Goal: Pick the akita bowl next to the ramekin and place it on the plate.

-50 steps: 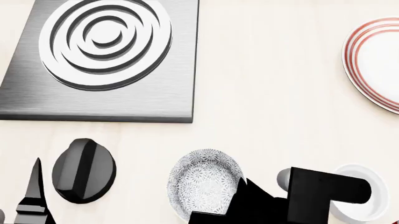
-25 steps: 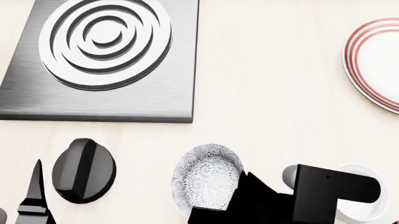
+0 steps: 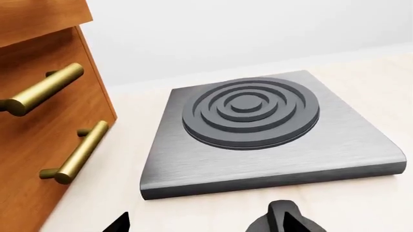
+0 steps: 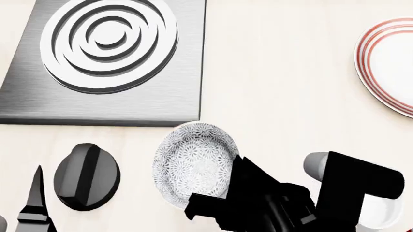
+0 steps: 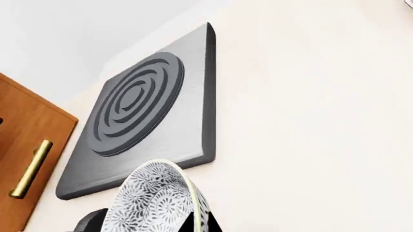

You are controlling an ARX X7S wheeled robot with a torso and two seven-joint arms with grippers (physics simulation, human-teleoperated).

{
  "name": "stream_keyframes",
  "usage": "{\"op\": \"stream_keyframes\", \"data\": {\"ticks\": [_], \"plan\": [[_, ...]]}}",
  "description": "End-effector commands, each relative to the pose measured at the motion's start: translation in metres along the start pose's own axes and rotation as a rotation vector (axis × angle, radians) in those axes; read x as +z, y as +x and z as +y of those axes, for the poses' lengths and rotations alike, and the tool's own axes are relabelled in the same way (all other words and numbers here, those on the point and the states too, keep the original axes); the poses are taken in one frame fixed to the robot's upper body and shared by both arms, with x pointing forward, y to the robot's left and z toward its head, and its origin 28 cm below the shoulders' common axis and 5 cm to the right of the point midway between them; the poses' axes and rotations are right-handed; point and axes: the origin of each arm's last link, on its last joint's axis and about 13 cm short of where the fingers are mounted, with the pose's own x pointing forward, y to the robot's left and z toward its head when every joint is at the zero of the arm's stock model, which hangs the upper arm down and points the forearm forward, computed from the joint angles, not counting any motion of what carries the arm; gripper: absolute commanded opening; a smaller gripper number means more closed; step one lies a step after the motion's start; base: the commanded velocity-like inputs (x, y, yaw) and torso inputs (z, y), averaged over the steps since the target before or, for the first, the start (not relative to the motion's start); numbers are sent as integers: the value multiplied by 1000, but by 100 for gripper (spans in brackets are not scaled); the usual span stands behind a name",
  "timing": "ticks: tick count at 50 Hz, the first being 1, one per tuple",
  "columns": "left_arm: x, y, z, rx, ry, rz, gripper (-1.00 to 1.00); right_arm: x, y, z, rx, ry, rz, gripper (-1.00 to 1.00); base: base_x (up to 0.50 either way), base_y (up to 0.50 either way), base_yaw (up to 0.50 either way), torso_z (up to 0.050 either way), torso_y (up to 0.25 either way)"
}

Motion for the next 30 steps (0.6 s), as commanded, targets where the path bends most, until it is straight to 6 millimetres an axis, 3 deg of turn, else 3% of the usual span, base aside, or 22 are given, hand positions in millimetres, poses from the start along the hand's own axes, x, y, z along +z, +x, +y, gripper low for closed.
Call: {"op": "stream_keyframes", "data": {"ticks": [1, 30], "plan": [[0, 0, 0, 1, 1, -1, 100, 12, -1, 7, 41, 41, -44, -100, 0, 0, 0, 0, 0], [1, -1, 1, 7, 3, -6, 100, 49, 13, 13, 19, 96, -98, -100, 0, 0, 0, 0, 0]]}}
